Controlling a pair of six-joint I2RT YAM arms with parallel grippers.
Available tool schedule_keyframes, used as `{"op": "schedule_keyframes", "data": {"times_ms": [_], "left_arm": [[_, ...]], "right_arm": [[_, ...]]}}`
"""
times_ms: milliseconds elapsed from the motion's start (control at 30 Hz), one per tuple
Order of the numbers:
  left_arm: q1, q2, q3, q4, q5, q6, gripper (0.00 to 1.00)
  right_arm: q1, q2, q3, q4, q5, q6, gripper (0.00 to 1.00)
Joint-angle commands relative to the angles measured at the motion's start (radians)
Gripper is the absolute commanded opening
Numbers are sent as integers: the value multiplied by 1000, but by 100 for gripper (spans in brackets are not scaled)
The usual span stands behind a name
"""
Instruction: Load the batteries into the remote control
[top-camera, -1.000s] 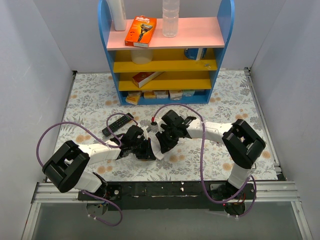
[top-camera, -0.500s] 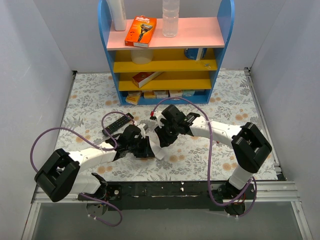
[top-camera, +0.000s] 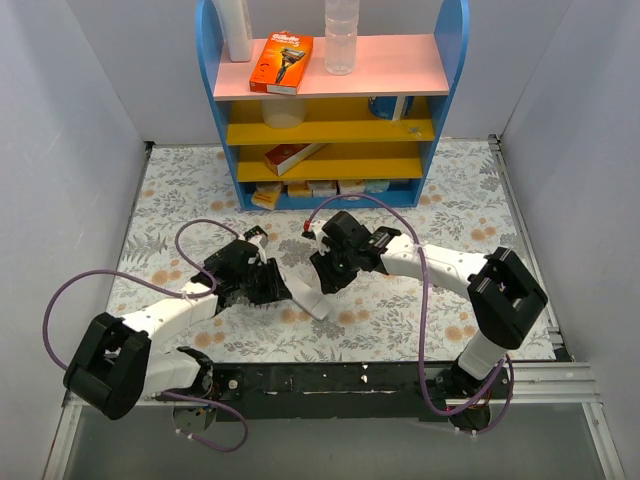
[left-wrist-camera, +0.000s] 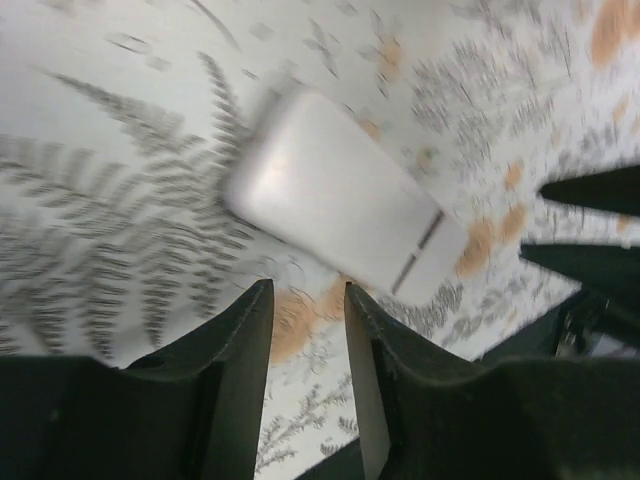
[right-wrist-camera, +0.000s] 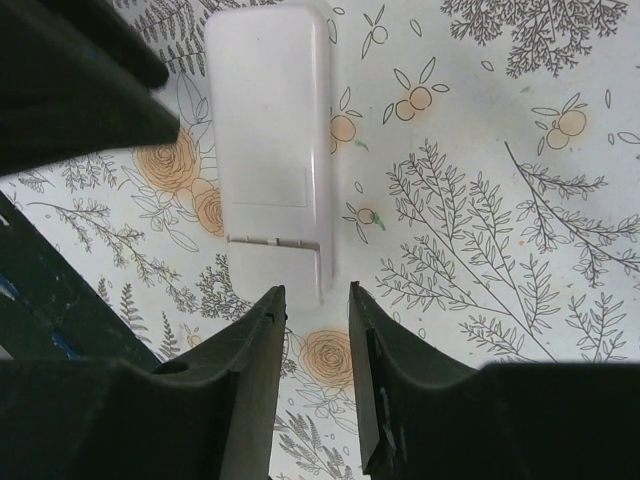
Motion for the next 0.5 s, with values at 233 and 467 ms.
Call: {"op": "schedule_keyframes", "data": {"times_ms": [233, 467], "left_arm": [[216, 126, 168, -12, -13, 79, 52], [228, 243, 251, 11, 36, 141, 55]], "right_arm": [[28, 48, -10, 31, 35, 160, 39], [32, 79, -27, 55, 29, 177, 34]]}}
